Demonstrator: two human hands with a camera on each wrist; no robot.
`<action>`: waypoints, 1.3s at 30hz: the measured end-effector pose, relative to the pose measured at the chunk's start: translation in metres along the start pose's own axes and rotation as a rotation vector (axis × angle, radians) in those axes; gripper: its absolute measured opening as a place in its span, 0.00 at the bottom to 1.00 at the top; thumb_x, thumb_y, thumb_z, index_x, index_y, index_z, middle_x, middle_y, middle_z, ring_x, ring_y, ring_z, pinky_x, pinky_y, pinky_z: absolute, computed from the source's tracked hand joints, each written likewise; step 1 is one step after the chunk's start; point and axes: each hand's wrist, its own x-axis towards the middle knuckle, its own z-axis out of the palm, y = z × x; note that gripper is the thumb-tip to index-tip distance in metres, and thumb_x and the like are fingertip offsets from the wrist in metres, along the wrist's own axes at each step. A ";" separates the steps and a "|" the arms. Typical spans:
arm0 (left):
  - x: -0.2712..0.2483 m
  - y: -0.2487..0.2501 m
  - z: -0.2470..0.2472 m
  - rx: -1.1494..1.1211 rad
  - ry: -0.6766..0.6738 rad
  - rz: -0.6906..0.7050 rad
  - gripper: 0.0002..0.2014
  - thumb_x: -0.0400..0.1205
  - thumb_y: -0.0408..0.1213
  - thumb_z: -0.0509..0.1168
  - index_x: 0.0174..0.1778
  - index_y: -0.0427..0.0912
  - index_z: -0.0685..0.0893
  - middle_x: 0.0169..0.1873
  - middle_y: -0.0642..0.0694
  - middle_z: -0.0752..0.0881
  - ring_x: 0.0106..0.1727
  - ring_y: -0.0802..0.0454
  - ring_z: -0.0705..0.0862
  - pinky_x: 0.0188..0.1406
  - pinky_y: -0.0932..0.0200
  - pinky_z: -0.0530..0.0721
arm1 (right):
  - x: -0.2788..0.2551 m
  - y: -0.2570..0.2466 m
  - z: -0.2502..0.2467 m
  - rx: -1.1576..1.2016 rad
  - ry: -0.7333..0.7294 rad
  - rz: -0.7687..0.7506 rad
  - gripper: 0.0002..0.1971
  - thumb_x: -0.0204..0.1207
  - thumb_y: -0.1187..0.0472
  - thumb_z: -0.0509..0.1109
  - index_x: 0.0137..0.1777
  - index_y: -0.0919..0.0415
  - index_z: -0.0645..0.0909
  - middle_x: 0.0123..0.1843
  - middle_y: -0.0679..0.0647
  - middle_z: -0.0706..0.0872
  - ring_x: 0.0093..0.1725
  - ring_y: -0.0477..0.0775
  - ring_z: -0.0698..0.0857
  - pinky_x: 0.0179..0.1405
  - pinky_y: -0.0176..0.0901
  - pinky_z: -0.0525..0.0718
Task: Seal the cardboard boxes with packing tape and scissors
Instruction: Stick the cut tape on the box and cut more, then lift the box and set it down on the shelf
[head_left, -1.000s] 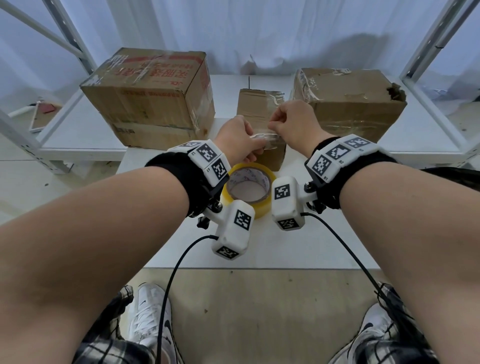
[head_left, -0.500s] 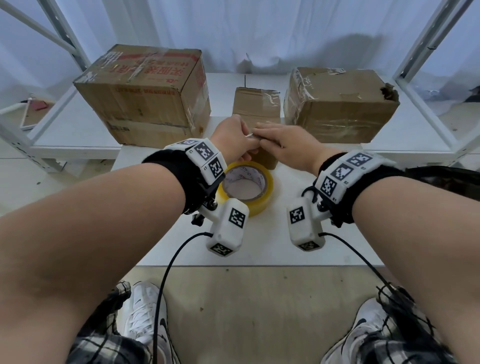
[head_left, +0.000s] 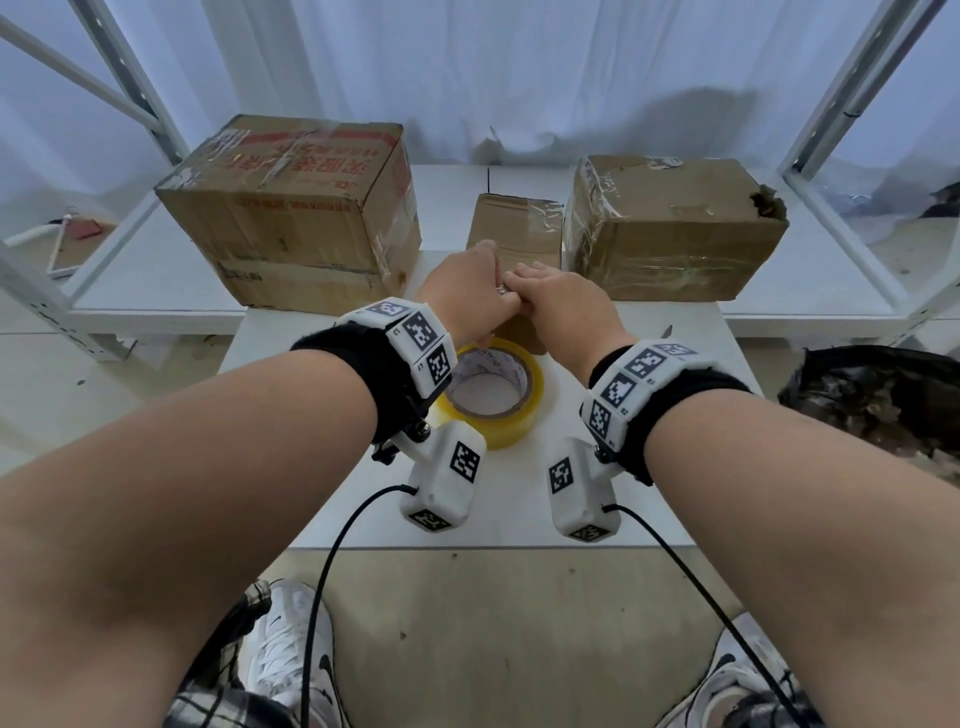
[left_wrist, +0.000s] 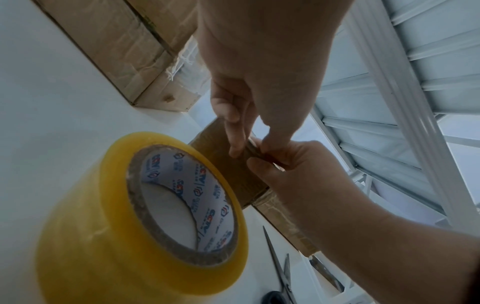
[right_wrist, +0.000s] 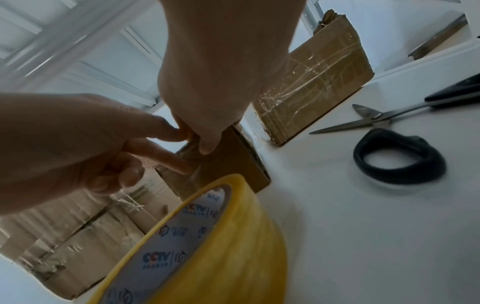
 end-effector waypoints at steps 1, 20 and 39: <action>0.000 0.000 0.000 0.057 0.034 0.025 0.10 0.79 0.40 0.65 0.49 0.39 0.74 0.37 0.44 0.85 0.34 0.46 0.86 0.35 0.54 0.85 | 0.000 0.000 0.000 -0.016 0.008 -0.006 0.21 0.87 0.63 0.58 0.79 0.56 0.70 0.81 0.52 0.69 0.82 0.50 0.64 0.78 0.44 0.64; 0.014 -0.022 0.006 0.383 0.095 0.282 0.11 0.81 0.35 0.66 0.59 0.40 0.79 0.62 0.40 0.75 0.65 0.42 0.72 0.63 0.49 0.76 | -0.006 0.001 -0.004 0.101 0.023 0.173 0.15 0.84 0.64 0.62 0.68 0.57 0.82 0.82 0.67 0.63 0.79 0.68 0.65 0.78 0.50 0.63; -0.005 0.007 -0.021 -0.704 -0.131 -0.047 0.14 0.82 0.20 0.53 0.61 0.39 0.68 0.63 0.35 0.81 0.62 0.43 0.82 0.58 0.58 0.83 | -0.005 0.011 -0.036 0.540 -0.024 0.669 0.54 0.59 0.25 0.72 0.81 0.49 0.58 0.78 0.58 0.58 0.77 0.66 0.61 0.75 0.62 0.67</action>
